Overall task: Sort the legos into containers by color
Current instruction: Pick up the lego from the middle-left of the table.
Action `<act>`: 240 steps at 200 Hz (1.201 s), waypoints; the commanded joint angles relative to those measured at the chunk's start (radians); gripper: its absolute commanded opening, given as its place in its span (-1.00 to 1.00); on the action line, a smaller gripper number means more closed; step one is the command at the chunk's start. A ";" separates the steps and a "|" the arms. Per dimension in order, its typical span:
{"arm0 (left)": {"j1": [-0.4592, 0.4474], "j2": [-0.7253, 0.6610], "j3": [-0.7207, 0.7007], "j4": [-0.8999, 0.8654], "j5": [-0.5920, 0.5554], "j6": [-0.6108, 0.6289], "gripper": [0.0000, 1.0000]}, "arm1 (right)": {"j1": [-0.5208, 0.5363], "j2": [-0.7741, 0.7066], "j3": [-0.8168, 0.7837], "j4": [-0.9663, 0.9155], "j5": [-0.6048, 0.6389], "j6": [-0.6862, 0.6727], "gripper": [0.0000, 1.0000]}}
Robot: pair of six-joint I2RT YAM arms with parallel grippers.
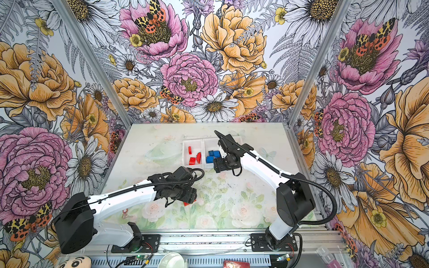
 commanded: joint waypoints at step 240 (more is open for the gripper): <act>-0.013 0.265 0.082 -0.019 -0.009 0.219 0.06 | -0.059 -0.199 -0.232 0.018 -0.031 0.088 0.70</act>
